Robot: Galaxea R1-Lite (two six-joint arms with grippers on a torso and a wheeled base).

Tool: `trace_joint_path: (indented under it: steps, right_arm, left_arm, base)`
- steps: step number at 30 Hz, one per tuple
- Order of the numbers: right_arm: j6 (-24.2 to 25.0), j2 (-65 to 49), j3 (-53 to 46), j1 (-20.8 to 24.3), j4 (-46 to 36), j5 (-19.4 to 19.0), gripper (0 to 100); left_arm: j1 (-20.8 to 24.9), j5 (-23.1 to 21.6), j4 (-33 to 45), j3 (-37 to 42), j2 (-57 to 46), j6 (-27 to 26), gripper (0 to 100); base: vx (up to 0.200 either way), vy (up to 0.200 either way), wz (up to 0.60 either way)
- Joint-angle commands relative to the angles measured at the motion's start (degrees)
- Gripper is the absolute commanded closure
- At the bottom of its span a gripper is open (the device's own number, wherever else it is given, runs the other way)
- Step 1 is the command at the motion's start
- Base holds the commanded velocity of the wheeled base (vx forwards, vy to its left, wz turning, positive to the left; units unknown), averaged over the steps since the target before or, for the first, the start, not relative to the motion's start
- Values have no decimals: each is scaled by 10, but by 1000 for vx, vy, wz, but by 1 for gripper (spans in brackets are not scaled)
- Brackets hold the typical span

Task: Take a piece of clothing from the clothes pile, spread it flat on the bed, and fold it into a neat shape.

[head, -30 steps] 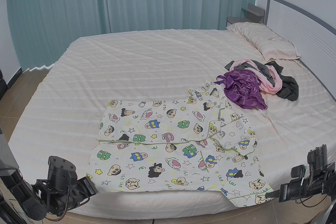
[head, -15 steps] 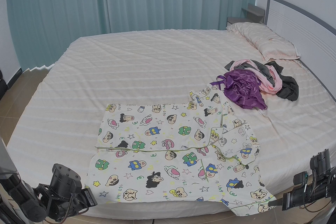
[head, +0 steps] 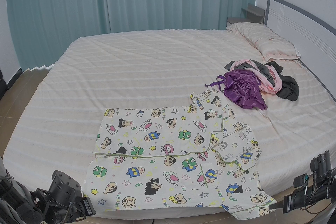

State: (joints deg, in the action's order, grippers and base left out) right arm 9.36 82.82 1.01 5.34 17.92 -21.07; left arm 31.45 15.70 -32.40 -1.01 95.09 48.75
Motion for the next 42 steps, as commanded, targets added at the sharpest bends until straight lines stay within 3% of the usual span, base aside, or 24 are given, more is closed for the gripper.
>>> trace_joint_path:
  steps: [1, 10, 15, 25, 36, 42]
  right_arm:
    - [0, 0, -10, 0, 4, -1, 100]
    - [22, -27, 54, -6, 7, -6, 100]
    - [42, -6, 87, -6, 8, -6, 100]
    - [44, 63, 152, -16, 10, -4, 100]
    - [95, 146, 254, -26, 12, -2, 100]
    - [136, 200, 299, -26, 57, -1, 100]
  left_arm:
    - [5, 0, 1, 7, -14, 0, 100]
    - [-41, -3, 7, -76, -11, -1, 100]
    - [-60, -10, 56, -144, -10, 2, 100]
    - [-108, -71, 154, -260, 32, 7, 100]
    - [-161, -102, 171, -342, 104, 53, 100]
    - [-185, -142, 171, -398, 135, 109, 100]
  base:
    - [0, 0, 0]
    - [0, 0, 0]
    - [0, 0, 0]
    - [0, 0, 0]
    - [0, 0, 0]
    - [0, 0, 0]
